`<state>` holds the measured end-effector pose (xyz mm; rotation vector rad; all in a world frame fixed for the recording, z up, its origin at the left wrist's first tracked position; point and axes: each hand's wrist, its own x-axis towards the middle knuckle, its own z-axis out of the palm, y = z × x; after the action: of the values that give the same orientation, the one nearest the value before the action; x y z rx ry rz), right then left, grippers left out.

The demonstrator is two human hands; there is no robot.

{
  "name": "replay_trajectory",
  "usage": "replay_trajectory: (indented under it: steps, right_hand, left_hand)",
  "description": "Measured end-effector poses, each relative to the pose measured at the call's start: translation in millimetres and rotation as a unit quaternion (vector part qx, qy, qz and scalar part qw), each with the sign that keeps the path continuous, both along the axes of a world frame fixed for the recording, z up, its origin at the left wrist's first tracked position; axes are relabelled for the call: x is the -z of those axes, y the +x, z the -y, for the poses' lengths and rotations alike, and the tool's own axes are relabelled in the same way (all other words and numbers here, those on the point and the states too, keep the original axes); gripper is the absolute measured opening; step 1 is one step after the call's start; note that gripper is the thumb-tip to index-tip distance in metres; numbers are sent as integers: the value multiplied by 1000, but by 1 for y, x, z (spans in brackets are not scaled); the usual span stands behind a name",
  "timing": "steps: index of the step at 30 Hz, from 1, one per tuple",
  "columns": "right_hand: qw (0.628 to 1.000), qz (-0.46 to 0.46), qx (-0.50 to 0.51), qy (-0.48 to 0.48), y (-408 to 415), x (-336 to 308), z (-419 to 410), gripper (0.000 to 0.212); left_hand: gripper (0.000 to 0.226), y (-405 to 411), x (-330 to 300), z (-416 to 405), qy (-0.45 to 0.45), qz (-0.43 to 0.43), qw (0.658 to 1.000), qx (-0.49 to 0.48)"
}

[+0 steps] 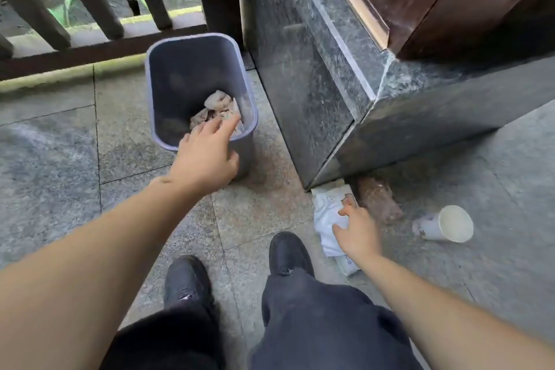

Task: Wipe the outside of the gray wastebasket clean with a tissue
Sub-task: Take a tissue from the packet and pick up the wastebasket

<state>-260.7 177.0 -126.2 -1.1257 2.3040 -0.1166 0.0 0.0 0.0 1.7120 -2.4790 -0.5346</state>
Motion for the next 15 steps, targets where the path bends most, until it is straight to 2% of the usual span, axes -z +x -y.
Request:
replay_trajectory:
  steps: [2,4,10,15]
  right_hand:
    - [989,-85,-112,47,2,6,-3,50]
    - [972,-107,-202,60,2,18,-10,64]
    - [936,-156,-297,108,-5,38,-15,85]
    - [912,-204,-322,150,-12,52,-12,86]
  left_hand:
    - [75,0,8,2,7,50,999,22]
    - [78,3,20,-3,12,110,993,46]
    - [79,-3,27,-11,-16,150,984,91]
    - [81,3,34,-17,-22,159,981,109]
